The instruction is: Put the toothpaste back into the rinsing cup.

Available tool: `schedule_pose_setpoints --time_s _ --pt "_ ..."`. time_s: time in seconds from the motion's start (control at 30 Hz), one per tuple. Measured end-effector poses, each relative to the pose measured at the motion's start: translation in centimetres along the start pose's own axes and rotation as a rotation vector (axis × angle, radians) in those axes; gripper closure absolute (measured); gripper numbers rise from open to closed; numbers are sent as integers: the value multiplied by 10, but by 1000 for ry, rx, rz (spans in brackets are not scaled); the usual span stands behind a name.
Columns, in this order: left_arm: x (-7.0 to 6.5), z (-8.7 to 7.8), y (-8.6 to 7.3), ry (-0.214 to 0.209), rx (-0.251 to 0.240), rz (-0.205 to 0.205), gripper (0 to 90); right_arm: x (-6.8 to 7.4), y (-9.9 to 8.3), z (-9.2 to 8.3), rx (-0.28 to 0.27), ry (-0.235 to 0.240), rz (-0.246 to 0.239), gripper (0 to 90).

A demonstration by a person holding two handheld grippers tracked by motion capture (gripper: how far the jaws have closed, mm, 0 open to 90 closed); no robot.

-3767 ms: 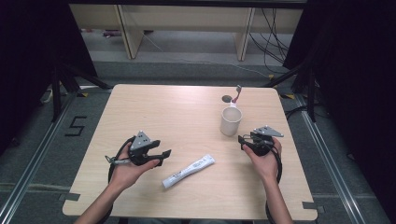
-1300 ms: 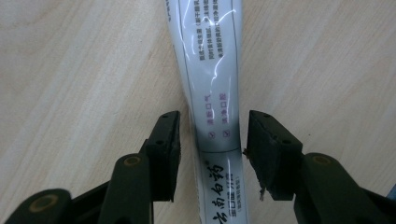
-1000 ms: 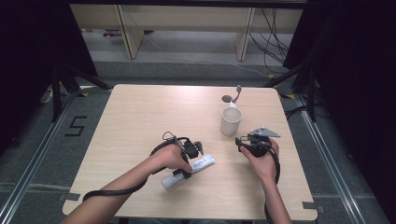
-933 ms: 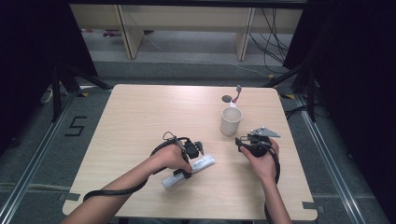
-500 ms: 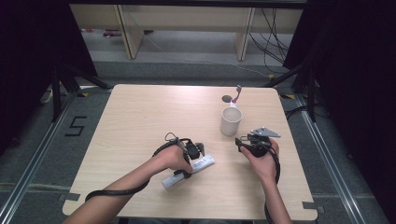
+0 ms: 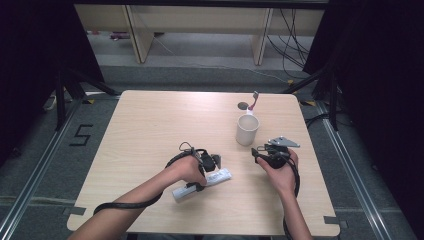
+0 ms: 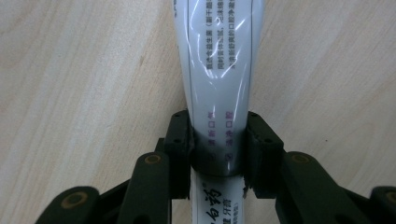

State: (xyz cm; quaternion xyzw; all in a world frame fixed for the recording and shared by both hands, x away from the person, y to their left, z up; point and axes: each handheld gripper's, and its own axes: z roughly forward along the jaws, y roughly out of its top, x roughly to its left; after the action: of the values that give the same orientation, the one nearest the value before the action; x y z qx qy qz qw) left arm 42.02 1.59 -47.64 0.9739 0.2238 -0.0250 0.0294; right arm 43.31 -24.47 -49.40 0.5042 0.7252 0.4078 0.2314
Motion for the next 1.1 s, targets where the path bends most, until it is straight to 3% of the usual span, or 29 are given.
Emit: schedule_pose_setpoints --time_s 0.2,0.27,0.43,0.5,0.57,0.7,0.8,0.83,0.9,1.03,1.07,1.1 --pt "-1 -1 -3 13 -23 30 685 0 0 0 1 -1 0 409" --pt "-1 -2 -5 4 -33 23 696 2 -1 -1 17 1 29 409" --pt "1 -3 -10 5 -70 29 715 2 -1 -1 18 2 21 410" --pt "1 -4 -11 5 -72 33 720 3 -1 1 1 18 43 410" --pt "0 -3 -13 -1 -85 25 724 3 -1 0 19 7 25 410" --pt "1 -4 -18 8 -96 33 729 4 -1 0 16 16 48 410" --pt "1 -5 -21 9 -103 33 731 3 -1 -1 6 2 26 410" --pt "2 -5 -22 15 -112 37 732 4 -1 -1 17 15 51 411" --pt "2 -7 -25 13 -122 32 732 2 0 0 1 5 8 411" --pt "5 -12 -29 15 -152 29 734 3 -1 1 -5 18 22 411" --pt "6 -14 -30 15 -168 25 735 6 -1 -1 11 14 56 411" --pt "6 -16 -32 14 -188 26 735 3 0 -1 6 7 0 412"
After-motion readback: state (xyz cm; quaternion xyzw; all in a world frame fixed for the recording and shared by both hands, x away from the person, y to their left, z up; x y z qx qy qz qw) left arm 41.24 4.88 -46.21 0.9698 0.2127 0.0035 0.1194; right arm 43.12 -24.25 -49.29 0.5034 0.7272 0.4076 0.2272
